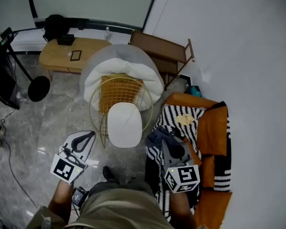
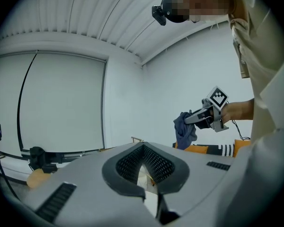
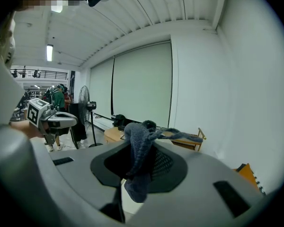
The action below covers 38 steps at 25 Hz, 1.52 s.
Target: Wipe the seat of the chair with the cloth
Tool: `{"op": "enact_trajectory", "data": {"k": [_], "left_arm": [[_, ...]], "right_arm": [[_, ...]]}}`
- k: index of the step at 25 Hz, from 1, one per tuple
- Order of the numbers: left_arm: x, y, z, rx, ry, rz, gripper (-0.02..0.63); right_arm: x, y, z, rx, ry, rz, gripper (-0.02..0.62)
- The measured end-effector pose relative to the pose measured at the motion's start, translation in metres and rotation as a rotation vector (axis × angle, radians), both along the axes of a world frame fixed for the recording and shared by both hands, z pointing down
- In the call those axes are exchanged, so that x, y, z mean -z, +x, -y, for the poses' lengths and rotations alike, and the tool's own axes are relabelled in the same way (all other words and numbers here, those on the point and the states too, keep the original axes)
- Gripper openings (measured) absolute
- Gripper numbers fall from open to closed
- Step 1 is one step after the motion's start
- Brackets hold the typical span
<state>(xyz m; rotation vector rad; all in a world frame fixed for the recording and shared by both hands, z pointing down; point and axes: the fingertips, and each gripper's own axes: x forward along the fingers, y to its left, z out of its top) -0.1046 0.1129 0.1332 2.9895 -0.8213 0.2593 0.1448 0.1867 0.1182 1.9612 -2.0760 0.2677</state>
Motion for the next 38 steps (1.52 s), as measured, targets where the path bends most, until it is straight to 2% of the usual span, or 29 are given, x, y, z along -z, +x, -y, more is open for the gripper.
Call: {"op": "enact_trajectory", "data": {"k": [8,14,17,23,30,38], "left_arm": [[-0.023,-0.020,0.044,0.065,-0.066,-0.007,0.015],[-0.035,-0.026,0.079,0.146,-0.098,0.041,0.015],[-0.039,-0.020,0.095,0.180,-0.115,0.065,0.015],[-0.059,0.011,0.132,0.217,-0.160,0.103,0.015],[-0.106,0.030,0.166,0.262,-0.228,0.156,0.015],[-0.190,0.022,0.172,0.322,-0.343,0.218,0.015]], "right_arm": [[-0.033,0.001,0.069,0.018,-0.061,0.009,0.089],[-0.065,0.002,0.145,0.079,-0.080,0.048,0.089],[-0.080,0.006,0.178,0.122,-0.092,0.055,0.091],[-0.125,0.038,0.237,0.145,-0.141,0.068,0.091],[-0.216,0.061,0.306,0.172,-0.232,0.011,0.091],[-0.385,0.045,0.360,0.224,-0.384,-0.042,0.091]]}}
